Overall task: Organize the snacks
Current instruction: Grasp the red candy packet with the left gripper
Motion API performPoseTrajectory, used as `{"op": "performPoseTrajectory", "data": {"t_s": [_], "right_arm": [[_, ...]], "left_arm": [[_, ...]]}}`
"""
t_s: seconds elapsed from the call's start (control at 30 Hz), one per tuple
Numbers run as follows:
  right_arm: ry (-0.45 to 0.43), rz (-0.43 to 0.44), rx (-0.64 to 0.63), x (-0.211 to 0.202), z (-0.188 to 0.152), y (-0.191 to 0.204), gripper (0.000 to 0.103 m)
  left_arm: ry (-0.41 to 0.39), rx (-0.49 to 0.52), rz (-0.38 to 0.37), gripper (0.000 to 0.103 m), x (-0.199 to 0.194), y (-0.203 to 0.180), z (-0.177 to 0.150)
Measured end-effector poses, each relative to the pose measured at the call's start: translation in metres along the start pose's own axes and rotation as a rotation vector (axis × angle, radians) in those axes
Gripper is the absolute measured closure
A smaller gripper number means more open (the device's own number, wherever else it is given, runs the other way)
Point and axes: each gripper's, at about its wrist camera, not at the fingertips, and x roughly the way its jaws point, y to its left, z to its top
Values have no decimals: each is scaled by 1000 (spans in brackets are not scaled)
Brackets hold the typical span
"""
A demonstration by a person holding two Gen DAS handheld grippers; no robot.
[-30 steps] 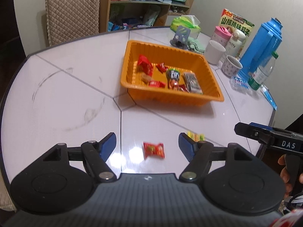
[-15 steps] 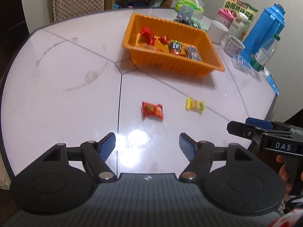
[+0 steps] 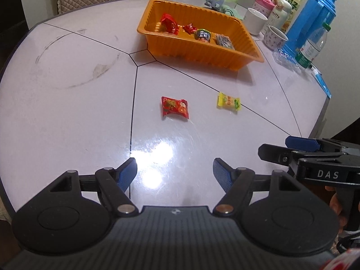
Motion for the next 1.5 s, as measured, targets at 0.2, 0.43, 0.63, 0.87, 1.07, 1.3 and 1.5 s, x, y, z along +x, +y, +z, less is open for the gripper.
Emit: {"op": "performPoseTrajectory", "data": {"t_s": [0.2, 0.43, 0.63, 0.87, 1.07, 1.3, 1.5], "right_arm": [[15, -7, 2, 6, -2, 1, 21], [23, -22, 11, 13, 0, 0, 21], [21, -31, 28, 18, 4, -3, 21], [27, -45, 60, 26, 9, -11, 21], [27, -57, 82, 29, 12, -17, 21], [27, -71, 113, 32, 17, -24, 21], [27, -81, 138, 36, 21, -29, 21]], "left_arm": [[-20, 28, -4, 32, 3, 1, -1], [-40, 77, 5, 32, 11, 3, 3], [-54, 131, 20, 32, 21, 4, 8], [-68, 216, 53, 32, 44, 5, 16], [-50, 273, 65, 32, 68, 8, 25], [-40, 327, 66, 32, 88, 5, 41], [-35, 341, 73, 32, 104, 4, 56]]}}
